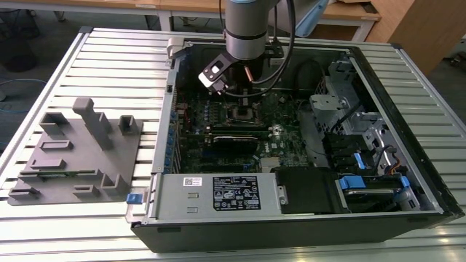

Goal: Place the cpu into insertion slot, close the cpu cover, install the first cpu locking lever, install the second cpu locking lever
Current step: 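Place the cpu into insertion slot, then close the cpu cover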

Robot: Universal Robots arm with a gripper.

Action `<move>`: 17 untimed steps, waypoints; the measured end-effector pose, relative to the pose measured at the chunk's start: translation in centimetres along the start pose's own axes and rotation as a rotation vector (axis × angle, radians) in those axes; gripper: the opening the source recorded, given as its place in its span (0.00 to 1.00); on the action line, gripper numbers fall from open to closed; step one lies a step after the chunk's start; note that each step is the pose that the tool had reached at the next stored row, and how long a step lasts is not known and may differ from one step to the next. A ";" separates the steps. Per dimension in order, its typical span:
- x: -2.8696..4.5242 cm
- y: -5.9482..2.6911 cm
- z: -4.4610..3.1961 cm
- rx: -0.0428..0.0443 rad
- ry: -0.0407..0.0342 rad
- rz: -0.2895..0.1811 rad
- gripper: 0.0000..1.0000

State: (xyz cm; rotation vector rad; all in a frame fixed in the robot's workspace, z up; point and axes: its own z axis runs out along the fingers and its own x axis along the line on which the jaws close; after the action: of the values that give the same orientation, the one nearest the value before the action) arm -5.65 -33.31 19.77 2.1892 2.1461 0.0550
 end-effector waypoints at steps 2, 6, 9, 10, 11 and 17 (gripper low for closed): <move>0.06 0.06 -0.25 -0.0020 0.0036 0.000 0.11; -0.01 0.14 -1.54 -0.0004 0.0007 0.000 0.11; -0.04 0.22 -2.51 -0.0003 0.0006 0.000 0.11; -0.04 0.23 -2.69 -0.0003 0.0007 0.000 0.11; -0.04 0.24 -2.76 -0.0003 0.0006 0.000 0.11; -0.04 0.24 -2.82 -0.0004 0.0007 0.000 0.11</move>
State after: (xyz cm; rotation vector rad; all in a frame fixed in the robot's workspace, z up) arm -5.63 -33.27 22.61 2.1894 2.1463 0.0562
